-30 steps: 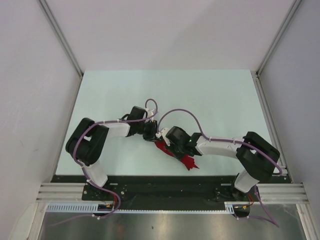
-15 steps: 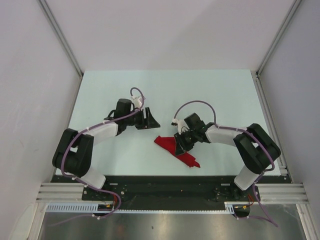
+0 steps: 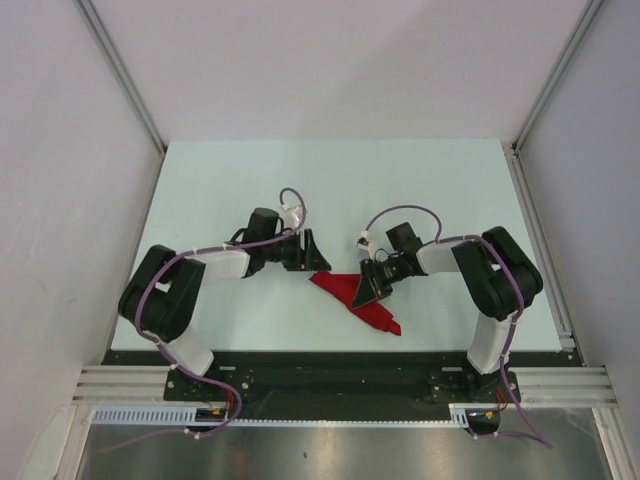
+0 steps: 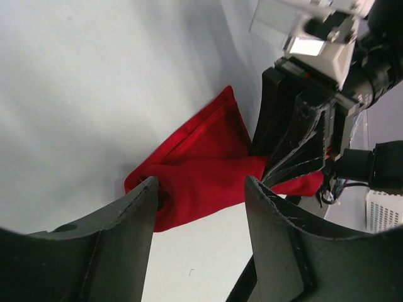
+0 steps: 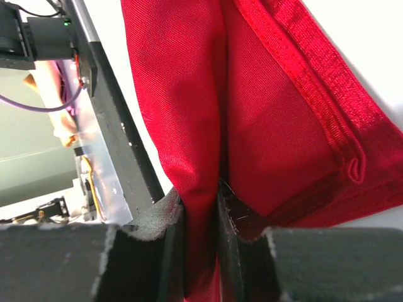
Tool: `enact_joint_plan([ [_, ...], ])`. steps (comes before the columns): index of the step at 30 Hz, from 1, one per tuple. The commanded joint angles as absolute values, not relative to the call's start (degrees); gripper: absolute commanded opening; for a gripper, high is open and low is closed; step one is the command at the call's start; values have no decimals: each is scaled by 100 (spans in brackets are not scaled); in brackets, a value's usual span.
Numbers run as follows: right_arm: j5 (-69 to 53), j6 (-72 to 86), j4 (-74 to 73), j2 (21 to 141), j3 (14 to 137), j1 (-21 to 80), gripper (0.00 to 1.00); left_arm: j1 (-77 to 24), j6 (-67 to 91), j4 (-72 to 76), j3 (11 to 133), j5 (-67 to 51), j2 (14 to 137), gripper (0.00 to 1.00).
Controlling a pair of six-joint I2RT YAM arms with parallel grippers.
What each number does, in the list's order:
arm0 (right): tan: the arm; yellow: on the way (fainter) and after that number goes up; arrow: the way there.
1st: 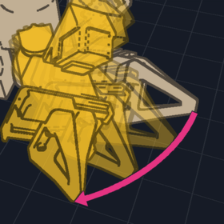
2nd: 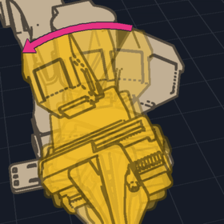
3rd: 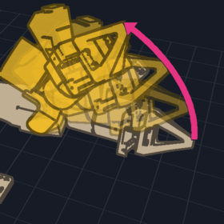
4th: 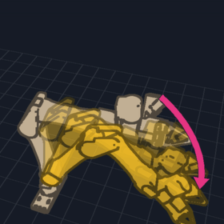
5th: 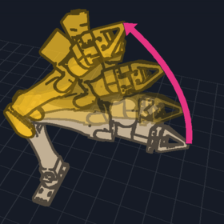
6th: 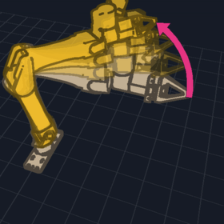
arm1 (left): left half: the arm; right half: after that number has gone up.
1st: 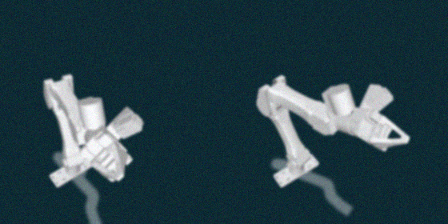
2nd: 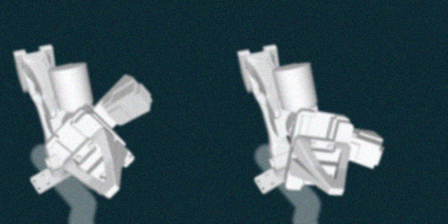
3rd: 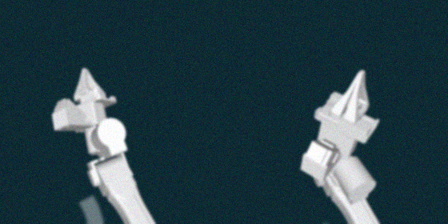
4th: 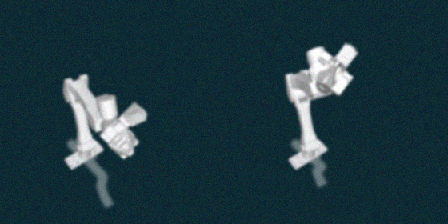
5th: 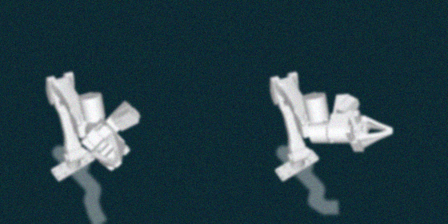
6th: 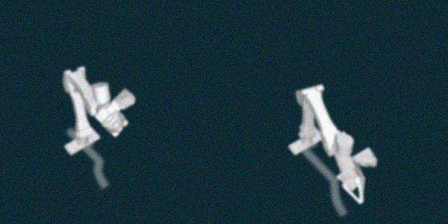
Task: Fold the napkin, place the utensils inside, and roll it up
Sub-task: Roll the napkin with the utensil
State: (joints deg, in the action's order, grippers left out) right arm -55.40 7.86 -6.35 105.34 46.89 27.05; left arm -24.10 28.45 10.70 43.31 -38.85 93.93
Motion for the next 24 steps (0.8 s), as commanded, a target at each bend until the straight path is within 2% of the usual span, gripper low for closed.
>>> enact_joint_plan([
  [1, -5713, 817, -510, 10766, 4649, 2654, 18, -2531, 2856, 1274, 4447, -4087, 9633, 61],
  [6, -5766, 861, -440, 10854, 4667, 2602, 17, -2663, 2856, 1222, 4465, -4122, 9764, 61],
  [7, -5766, 879, -422, 10863, 4658, 2602, 17, -2680, 2856, 1222, 4465, -4113, 9782, 58],
  [9, -5766, 888, -431, 10855, 4667, 2593, 18, -2742, 2874, 1195, 4474, -4113, 9826, 47],
  [10, -5740, 905, -439, 10820, 4676, 2584, 21, -2751, 2883, 1178, 4474, -4096, 9878, 32],
  [12, -5696, 905, -518, 10749, 4720, 2584, 25, -2751, 2883, 1073, 4517, -4043, 9914, 17],
  [13, -5669, 905, -553, 10627, 4755, 2584, 32, -2751, 2857, 1003, 4552, -3956, 9949, 5],
  [14, -5625, 905, -623, 10548, 4798, 2593, 36, -2751, 2822, 906, 4614, -3946, 9967, 1],
  [16, -5432, 879, -834, 10215, 4869, 2584, 49, -2751, 2795, 827, 4676, -3894, 9993, 0],
  [19, -4958, 861, -1107, 9627, 4957, 2593, 59, -2751, 2760, 677, 4860, -3876, 10046, 0],
  [24, -3405, 669, -1441, 8580, 4966, 3073, 64, -2751, 2654, 396, 5018, -3841, 10204, 0],
])
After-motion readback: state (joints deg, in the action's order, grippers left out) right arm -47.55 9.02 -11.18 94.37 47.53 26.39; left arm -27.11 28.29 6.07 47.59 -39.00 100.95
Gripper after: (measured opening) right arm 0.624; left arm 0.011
